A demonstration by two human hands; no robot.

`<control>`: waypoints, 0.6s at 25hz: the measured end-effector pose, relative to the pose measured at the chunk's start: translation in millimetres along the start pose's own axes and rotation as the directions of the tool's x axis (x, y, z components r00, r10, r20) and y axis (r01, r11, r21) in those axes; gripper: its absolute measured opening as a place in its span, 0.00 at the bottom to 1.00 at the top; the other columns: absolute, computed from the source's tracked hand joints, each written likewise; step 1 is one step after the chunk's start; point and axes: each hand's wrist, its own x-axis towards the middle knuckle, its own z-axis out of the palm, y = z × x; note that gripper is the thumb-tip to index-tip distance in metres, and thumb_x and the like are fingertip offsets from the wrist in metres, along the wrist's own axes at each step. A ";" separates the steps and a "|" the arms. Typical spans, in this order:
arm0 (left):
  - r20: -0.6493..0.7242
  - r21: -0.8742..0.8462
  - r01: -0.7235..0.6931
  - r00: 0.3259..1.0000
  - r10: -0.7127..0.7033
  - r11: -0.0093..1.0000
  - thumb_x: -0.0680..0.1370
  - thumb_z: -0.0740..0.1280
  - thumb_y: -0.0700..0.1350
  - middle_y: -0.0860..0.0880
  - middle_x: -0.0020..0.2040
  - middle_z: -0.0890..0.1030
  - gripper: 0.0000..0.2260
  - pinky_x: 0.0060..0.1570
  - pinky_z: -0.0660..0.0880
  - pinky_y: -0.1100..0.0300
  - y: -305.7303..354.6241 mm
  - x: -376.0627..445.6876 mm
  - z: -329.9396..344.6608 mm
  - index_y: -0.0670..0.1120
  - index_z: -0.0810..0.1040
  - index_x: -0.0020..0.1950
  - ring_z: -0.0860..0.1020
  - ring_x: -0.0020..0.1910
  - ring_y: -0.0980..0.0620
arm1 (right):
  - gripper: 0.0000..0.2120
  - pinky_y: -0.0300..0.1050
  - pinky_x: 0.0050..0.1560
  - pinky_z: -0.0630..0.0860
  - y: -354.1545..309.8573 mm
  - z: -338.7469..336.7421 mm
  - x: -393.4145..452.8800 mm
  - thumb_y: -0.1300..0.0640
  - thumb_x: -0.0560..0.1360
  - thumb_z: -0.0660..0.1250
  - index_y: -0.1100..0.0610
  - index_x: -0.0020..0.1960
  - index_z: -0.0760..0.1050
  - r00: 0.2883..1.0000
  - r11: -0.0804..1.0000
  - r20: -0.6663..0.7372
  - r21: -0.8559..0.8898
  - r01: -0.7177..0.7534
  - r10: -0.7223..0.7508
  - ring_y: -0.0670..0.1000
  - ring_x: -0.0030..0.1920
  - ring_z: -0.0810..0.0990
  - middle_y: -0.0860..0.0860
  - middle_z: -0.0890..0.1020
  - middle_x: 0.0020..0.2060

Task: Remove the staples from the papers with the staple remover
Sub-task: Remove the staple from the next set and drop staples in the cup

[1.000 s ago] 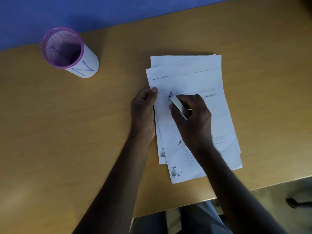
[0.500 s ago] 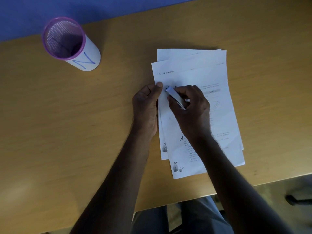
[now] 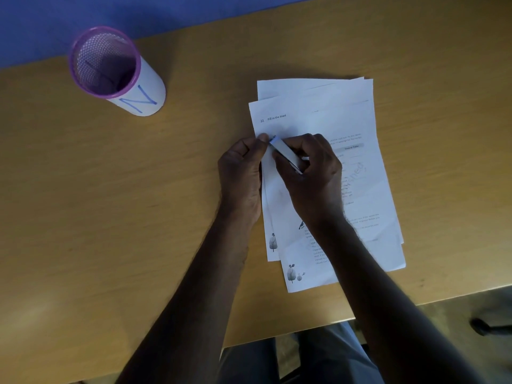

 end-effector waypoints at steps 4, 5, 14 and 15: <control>-0.023 0.050 0.000 1.000 0.002 0.999 0.82 0.70 0.40 0.54 0.48 0.89 0.08 0.53 0.84 0.54 0.1 0.8 1.1 0.49 0.87 0.48 0.87 0.51 0.50 | 0.13 0.23 0.54 0.72 1.2 4.4 -1.3 0.54 0.79 0.73 0.58 0.61 0.82 1.000 1.000 -0.002 -0.016 0.011 -0.011 0.44 0.51 0.79 0.54 0.85 0.53; -0.028 0.048 0.007 1.000 -0.006 0.999 0.82 0.70 0.40 0.54 0.47 0.89 0.08 0.52 0.84 0.54 0.3 1.0 1.5 0.50 0.87 0.47 0.88 0.50 0.50 | 0.14 0.25 0.55 0.74 1.5 5.6 -1.4 0.54 0.79 0.73 0.58 0.62 0.82 1.000 0.999 0.000 -0.026 0.018 -0.018 0.44 0.52 0.79 0.54 0.85 0.53; -0.060 0.048 0.048 0.997 -0.045 0.998 0.83 0.68 0.40 0.49 0.48 0.88 0.08 0.49 0.83 0.57 -0.1 3.7 3.9 0.46 0.86 0.48 0.87 0.49 0.47 | 0.12 0.23 0.51 0.73 4.1 2.5 7.1 0.55 0.80 0.72 0.57 0.62 0.82 0.999 0.999 0.051 -0.050 0.014 -0.012 0.42 0.50 0.81 0.52 0.85 0.53; -0.062 0.068 0.046 0.997 -0.042 0.997 0.83 0.67 0.40 0.50 0.48 0.88 0.08 0.51 0.84 0.56 -0.4 3.6 3.9 0.46 0.86 0.48 0.86 0.51 0.46 | 0.13 0.22 0.51 0.73 4.6 0.6 9.5 0.54 0.80 0.72 0.57 0.62 0.82 0.998 1.000 0.064 -0.027 -0.007 0.008 0.41 0.50 0.81 0.52 0.85 0.54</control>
